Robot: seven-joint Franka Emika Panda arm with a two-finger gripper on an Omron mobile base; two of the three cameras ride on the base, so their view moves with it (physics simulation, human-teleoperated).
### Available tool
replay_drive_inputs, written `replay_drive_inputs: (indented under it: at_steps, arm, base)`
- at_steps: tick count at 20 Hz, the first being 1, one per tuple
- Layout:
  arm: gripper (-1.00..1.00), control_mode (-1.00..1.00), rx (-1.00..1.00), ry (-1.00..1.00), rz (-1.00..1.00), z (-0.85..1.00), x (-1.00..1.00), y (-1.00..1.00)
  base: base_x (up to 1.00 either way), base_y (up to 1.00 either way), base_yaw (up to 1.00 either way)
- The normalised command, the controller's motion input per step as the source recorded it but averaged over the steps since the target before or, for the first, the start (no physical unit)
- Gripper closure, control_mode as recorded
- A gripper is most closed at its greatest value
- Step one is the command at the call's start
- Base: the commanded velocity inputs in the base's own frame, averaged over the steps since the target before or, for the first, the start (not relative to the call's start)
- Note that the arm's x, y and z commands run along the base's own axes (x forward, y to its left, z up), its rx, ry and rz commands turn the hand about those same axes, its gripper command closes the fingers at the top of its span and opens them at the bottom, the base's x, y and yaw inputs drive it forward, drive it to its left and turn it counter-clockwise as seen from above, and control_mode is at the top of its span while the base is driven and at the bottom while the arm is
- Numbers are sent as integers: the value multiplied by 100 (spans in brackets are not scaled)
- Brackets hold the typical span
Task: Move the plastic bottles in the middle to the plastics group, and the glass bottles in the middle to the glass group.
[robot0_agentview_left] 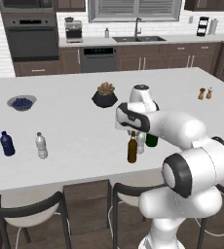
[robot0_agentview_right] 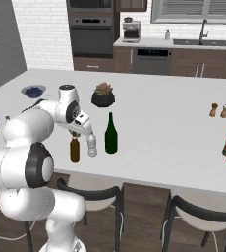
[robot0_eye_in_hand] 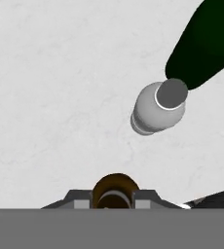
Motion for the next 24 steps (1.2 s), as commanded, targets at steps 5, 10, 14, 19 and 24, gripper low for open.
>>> replay_drive_inputs:
  at_steps: [5, 10, 14, 19, 24]
  arm:
    - [100, -100, 0, 0, 5, 11, -60, -47]
    - [100, -100, -4, 0, 11, 4, -35, -73]
    - [100, -100, -1, -5, 18, 5, -22, -82]
    - [100, -100, -1, -5, 14, 5, 0, -83]
    - [100, -100, 0, -1, 15, 1, 5, -86]
  base:
    - [0, 0, 0]
    - [0, 0, 0]
    - [0, 0, 0]
    - [0, 0, 0]
    - [0, 0, 0]
